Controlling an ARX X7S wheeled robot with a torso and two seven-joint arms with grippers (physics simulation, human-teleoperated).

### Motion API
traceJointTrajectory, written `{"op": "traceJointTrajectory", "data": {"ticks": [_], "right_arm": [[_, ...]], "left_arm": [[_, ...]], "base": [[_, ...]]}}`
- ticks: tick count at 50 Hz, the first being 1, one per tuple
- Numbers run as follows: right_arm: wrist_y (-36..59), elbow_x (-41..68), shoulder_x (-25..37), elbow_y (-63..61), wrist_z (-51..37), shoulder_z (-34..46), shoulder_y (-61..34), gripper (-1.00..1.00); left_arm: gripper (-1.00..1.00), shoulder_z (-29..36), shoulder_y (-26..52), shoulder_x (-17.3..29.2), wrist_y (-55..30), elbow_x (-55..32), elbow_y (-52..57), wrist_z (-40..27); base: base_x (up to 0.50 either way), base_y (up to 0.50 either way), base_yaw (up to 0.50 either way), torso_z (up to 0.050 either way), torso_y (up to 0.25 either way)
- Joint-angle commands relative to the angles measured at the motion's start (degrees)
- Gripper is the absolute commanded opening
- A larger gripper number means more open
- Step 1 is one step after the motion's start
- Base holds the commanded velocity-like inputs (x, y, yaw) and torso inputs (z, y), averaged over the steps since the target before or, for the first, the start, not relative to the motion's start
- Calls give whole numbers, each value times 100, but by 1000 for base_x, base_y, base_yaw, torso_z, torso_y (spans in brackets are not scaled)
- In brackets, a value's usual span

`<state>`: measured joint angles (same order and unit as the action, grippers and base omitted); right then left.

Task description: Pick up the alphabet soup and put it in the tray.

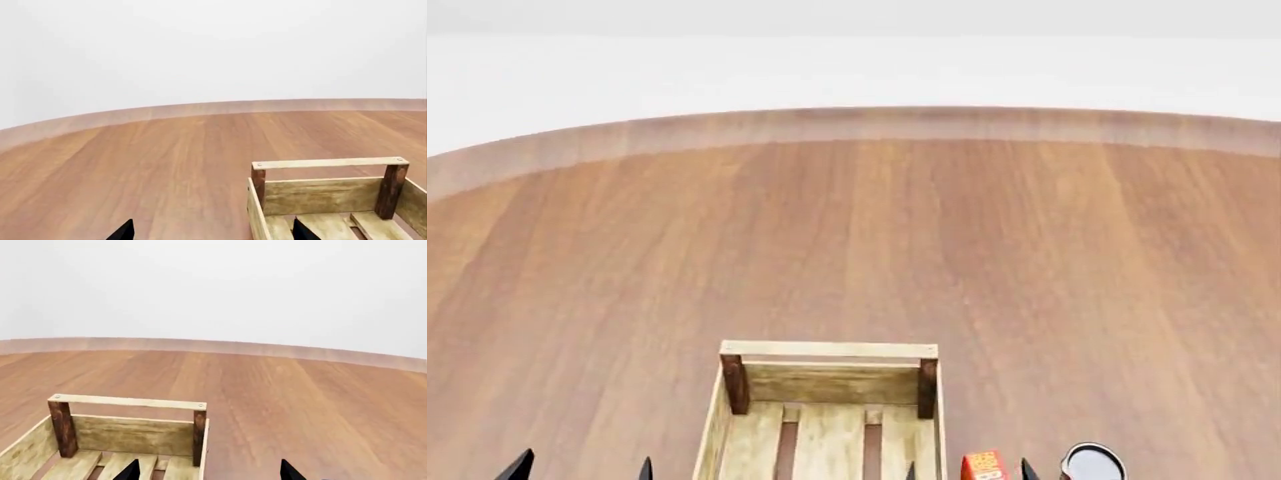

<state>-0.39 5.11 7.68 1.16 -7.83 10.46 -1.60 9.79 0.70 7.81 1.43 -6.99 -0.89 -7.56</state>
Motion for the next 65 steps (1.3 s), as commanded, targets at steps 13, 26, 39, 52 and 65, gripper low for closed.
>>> {"op": "traceJointTrajectory", "data": {"ticks": [13,26,39,52,65], "right_arm": [[3884,1654,1245,-3120,203,-338,227,100],[5386,3008,2020,-4561,301,-1509,657,100],[6103,4024,2513,-5156,358,-2742,1269,100],[6180,4412,2728,-5371,517,-3733,2071,100],[6288,4795,2905,-5458,640,-4681,2614,100]], "left_arm": [[100,91,-27,87,-22,-148,89,-68],[100,139,-21,123,-19,-165,63,-139],[100,191,-7,159,-15,-202,34,-178],[100,240,-23,196,-12,-248,87,-216],[100,288,-16,228,-6,-277,98,-257]], "base": [[0,0,0,0,0],[0,0,0,0,0],[0,0,0,0,0],[0,0,0,0,0],[0,0,0,0,0]]}}
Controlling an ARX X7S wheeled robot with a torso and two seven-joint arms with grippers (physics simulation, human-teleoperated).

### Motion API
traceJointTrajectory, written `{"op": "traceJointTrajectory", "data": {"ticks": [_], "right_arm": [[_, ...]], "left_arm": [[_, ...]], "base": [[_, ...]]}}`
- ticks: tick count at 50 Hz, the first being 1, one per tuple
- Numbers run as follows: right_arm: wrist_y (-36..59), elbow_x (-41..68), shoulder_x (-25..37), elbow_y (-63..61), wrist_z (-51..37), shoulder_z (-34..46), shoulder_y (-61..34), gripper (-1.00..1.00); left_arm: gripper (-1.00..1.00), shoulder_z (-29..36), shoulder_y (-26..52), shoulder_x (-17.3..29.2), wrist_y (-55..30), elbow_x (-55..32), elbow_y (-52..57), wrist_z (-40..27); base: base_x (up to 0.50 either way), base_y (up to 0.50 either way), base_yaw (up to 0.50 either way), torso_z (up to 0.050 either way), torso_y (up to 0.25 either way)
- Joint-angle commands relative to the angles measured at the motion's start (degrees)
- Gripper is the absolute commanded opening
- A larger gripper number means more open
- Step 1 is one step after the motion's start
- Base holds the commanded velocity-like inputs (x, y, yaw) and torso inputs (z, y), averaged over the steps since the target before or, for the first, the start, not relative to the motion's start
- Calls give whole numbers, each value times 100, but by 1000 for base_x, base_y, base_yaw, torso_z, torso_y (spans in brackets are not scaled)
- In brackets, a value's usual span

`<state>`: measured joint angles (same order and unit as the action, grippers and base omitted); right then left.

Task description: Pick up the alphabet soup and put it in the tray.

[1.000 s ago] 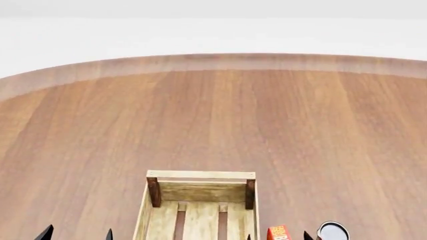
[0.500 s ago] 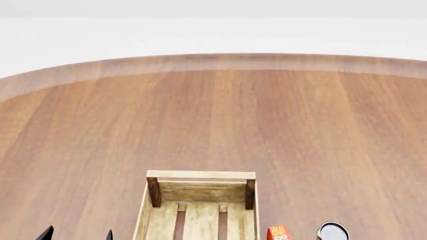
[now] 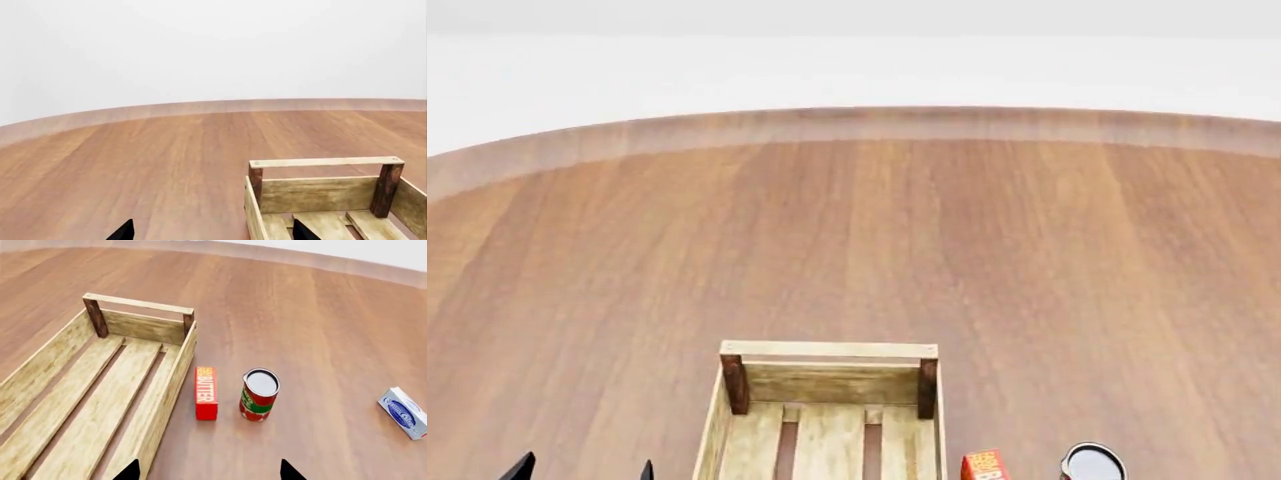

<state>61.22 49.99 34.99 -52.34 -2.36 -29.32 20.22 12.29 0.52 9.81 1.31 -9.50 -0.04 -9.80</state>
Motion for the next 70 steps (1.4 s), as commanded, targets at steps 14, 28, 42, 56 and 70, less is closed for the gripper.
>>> {"op": "traceJointTrajectory", "data": {"ticks": [14,28,42,56,70], "right_arm": [[133,567,206,-136,309,-1356,904,100],[-75,545,25,-141,605,-1985,1454,100],[-296,232,-127,55,887,-2027,1728,100],[-576,-95,-397,335,1369,-2401,2173,100],[-644,-437,-723,442,1851,-2766,2338,100]], "left_arm": [[100,69,16,58,-10,-96,13,-68],[100,102,22,92,-4,-133,12,-113],[100,137,20,128,11,-179,20,-141],[100,178,23,155,17,-199,15,-177],[100,209,46,179,32,-243,-19,-201]], "base": [[0,0,0,0,0],[0,0,0,0,0],[0,0,0,0,0],[0,0,0,0,0],[0,0,0,0,0]]}}
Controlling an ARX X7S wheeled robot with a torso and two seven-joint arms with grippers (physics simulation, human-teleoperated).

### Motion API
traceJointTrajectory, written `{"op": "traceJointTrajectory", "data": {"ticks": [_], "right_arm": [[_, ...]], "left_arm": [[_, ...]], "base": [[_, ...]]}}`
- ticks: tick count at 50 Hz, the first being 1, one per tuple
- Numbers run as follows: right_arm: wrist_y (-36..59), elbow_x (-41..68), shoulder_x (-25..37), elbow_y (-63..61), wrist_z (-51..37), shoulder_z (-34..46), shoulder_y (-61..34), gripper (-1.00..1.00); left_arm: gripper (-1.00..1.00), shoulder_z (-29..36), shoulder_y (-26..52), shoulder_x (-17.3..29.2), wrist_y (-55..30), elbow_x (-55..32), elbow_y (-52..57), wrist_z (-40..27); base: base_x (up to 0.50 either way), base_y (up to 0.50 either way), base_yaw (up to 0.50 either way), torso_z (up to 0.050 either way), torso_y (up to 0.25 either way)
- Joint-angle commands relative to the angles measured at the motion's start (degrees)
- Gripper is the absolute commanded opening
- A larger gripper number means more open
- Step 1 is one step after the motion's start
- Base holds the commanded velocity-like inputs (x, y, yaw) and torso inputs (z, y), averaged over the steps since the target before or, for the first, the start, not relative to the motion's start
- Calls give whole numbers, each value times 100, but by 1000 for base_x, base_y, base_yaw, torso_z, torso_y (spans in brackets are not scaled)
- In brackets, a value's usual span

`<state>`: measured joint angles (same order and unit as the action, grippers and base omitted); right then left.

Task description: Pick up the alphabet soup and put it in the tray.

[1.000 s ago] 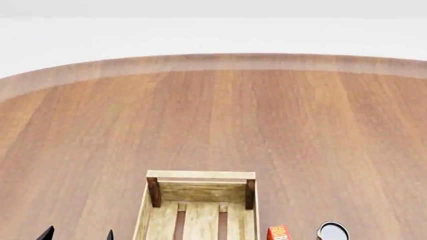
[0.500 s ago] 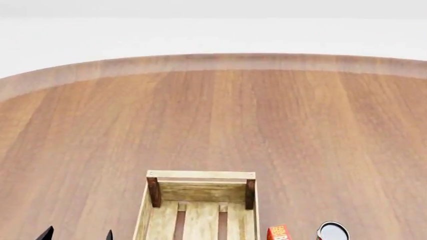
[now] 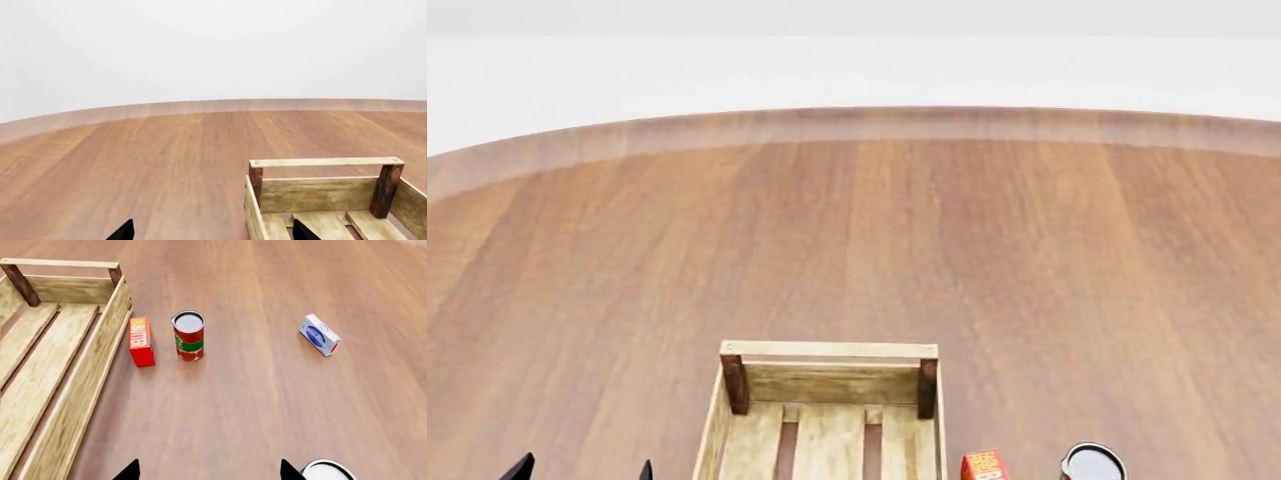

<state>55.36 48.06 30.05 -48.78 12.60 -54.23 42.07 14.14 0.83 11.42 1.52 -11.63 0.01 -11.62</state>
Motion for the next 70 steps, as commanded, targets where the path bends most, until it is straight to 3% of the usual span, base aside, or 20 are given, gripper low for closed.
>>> {"op": "traceJointTrajectory", "data": {"ticks": [1,36,51,70], "right_arm": [[-58,-265,-253,101,404,-320,159,100],[-9,-978,-802,822,1477,-1314,4,100],[442,-802,-605,1275,1190,-1594,-655,100],[574,-922,-314,1760,776,-1064,-1357,100]], "left_arm": [[100,26,17,20,9,-37,-25,-20],[100,105,26,88,8,-131,-16,-97],[100,142,52,107,19,-162,-60,-120],[100,181,49,141,26,-211,-49,-157]], "base": [[0,0,0,0,0],[0,0,0,0,0],[0,0,0,0,0],[0,0,0,0,0]]}}
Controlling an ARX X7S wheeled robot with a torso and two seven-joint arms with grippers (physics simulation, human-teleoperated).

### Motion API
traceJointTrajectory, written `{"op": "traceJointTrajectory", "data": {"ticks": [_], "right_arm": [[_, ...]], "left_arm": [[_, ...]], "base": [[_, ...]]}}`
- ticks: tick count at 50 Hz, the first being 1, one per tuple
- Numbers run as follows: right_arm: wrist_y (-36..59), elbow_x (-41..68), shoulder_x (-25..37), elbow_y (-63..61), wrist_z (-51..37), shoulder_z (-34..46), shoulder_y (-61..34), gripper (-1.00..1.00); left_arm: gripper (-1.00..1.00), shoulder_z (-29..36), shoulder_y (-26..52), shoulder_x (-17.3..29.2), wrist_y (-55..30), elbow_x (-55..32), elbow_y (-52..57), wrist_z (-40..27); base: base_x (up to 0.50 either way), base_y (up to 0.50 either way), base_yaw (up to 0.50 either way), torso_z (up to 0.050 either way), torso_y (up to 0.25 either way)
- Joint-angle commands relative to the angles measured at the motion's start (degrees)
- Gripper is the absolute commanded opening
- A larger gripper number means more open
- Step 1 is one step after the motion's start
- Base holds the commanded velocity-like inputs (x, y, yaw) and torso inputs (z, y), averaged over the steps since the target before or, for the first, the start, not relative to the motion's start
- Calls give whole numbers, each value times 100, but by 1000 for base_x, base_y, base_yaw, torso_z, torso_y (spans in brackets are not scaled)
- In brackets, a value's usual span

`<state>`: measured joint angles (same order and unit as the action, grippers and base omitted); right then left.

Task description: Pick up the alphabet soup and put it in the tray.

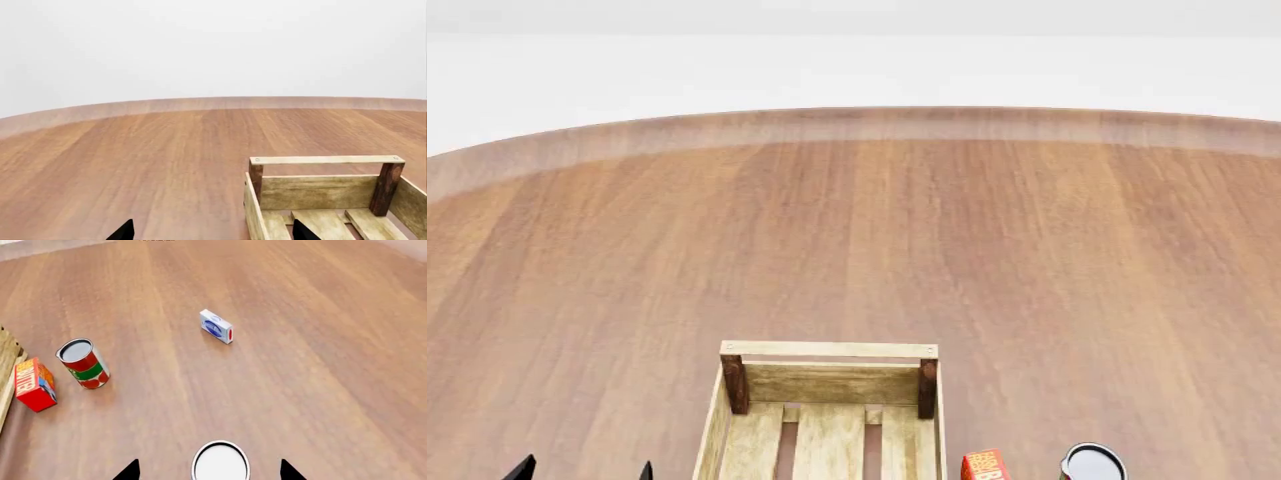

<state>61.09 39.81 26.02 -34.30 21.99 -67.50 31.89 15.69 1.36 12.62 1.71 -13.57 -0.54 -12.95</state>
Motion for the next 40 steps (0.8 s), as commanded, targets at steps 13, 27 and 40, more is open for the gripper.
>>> {"op": "traceJointTrajectory", "data": {"ticks": [13,27,40], "right_arm": [[234,-37,274,534,-430,367,-771,100],[-77,-348,115,989,-534,890,-908,100],[-366,-550,1,1359,-495,1190,-935,100]], "left_arm": [[100,52,-9,46,15,-38,20,-53],[100,80,14,62,15,-71,-8,-75],[100,101,7,85,5,-106,13,-99]], "base": [[0,0,0,0,0],[0,0,0,0,0],[0,0,0,0,0]]}}
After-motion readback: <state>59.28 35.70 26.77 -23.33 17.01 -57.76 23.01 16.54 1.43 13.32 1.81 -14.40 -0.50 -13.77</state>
